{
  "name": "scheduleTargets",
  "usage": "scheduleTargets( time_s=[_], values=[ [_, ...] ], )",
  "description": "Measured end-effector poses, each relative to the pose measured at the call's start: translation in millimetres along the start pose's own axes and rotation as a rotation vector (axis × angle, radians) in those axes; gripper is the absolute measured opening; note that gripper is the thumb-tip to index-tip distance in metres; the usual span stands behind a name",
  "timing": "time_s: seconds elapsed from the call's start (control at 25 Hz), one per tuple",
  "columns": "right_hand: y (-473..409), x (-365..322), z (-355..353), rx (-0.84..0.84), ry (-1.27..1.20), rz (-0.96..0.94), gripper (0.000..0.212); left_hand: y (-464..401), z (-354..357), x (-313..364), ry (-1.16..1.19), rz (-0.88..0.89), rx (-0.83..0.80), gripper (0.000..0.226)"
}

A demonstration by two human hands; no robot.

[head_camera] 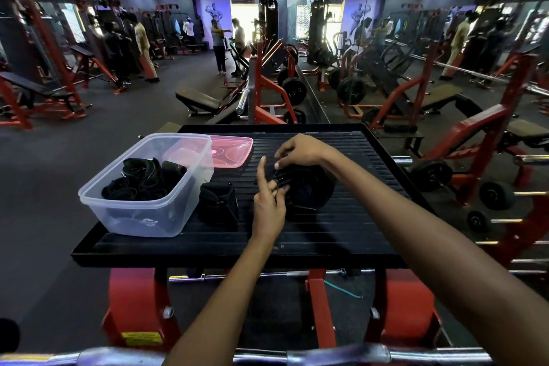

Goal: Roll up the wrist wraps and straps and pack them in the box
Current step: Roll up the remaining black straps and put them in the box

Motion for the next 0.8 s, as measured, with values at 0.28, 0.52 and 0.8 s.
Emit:
scheduleTargets(
  time_s=[0.28,0.52,0.8],
  values=[
    [8,7,1,0.043,-0.69,0.196,0.028,-5,-7,-10,0.019,-0.113,0.107,0.077],
    [49,-16,-28,0.184,-0.97,-0.063,0.017,-16,-24,-23,-0.107,-0.121,0.254,0.041],
    [87,53,-13,0.247,-1.126,0.049,0.015,-14,-23,-23,-0.102,-0.159,0.247,0.043]
  ],
)
Point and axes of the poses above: each hand's wrist, its own y-axis away from the middle knuckle, its own z-axis out of the palm, x = y × z, the point moved 10 cm from there along -y, towards the middle knuckle, and after that the axes turned 12 degrees about x, right-handed, at the moved point
